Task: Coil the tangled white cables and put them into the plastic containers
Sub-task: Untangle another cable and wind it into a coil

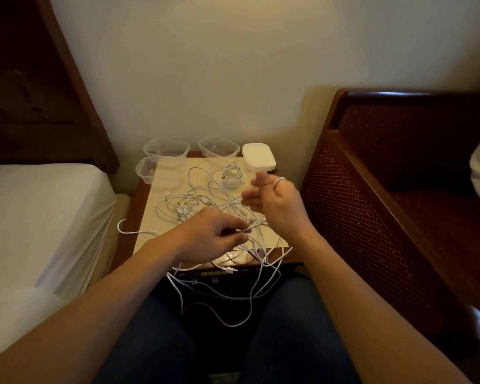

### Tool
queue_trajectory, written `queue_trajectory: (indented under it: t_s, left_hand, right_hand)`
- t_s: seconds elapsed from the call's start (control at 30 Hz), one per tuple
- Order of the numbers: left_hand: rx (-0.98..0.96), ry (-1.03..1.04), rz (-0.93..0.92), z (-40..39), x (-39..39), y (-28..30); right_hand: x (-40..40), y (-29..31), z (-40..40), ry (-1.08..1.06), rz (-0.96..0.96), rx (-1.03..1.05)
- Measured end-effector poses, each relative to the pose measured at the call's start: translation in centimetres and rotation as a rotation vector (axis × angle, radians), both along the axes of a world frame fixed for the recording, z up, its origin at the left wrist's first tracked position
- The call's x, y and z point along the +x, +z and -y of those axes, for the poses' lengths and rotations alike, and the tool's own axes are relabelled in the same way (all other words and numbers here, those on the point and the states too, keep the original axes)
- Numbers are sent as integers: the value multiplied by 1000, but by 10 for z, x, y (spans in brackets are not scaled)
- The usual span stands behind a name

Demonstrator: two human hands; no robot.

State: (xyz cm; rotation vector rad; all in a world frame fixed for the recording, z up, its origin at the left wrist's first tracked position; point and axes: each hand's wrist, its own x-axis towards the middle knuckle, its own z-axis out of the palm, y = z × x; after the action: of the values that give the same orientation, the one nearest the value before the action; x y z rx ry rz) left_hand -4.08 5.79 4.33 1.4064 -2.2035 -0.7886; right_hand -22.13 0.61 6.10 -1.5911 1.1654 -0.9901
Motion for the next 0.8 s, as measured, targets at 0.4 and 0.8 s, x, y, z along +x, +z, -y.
queue_trajectory:
  t_s: [0.4,0.8]
  left_hand:
    - [-15,272,-855,14,-9,-2]
    - [327,215,-574,4,-27,-8]
  right_hand:
    - [1,-5,-15,913,790,905]
    - [2,24,0,157,348,214]
